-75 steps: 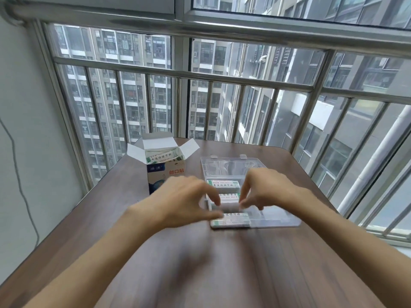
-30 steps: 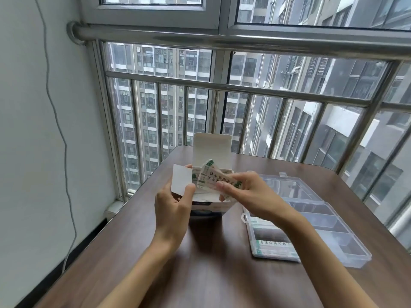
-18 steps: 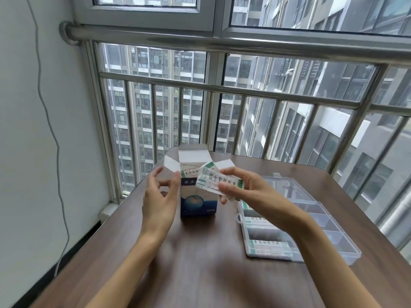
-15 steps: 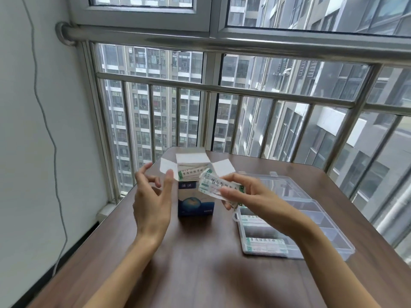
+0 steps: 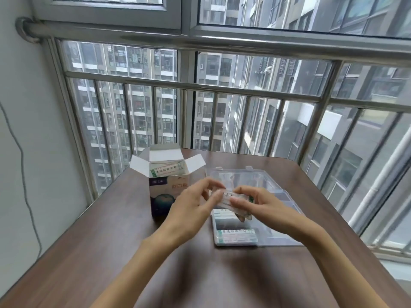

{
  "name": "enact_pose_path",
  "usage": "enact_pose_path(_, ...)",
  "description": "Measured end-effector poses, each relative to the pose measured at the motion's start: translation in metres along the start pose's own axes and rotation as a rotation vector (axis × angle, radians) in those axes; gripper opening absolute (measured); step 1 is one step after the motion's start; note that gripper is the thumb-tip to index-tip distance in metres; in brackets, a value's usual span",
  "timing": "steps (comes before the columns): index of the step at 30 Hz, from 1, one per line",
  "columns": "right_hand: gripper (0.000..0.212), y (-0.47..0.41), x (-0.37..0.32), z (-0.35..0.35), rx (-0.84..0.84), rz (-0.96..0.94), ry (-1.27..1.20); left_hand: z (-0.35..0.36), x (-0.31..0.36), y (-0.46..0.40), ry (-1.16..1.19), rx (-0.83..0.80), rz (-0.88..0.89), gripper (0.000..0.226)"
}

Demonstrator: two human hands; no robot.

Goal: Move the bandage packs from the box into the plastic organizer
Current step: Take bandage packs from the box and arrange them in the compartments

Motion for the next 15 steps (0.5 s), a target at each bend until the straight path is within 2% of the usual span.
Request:
enact_pose_path(3, 0.015, 0.007, 0.015, -0.003, 0.004, 0.033, 0.168, 0.01, -0.01, 0.005, 0.094, -0.042, -0.041, 0.009)
enact_pose_path(6, 0.012, 0.015, 0.023, -0.008, 0.039, 0.035, 0.354, 0.014, -0.014, 0.012, -0.083, -0.077, -0.033, 0.014)
enact_pose_path(10, 0.007, 0.022, 0.024, -0.008, 0.101, 0.005, 0.425, 0.016, -0.007, 0.019, -0.38, -0.138, -0.008, 0.016)
enact_pose_path(15, 0.005, 0.017, 0.023, -0.008, 0.114, 0.004, 0.507, 0.017, 0.004, 0.022, -0.513, -0.161, 0.134, 0.029)
Point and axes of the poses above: each hand's wrist, its own y-axis away from the middle knuckle, its own z-axis out of the palm, x = y × z, the point moved 8 cm from there along -y, towards the middle knuckle, and after that the axes turned 2 degrees about y, right-handed, at the moved point
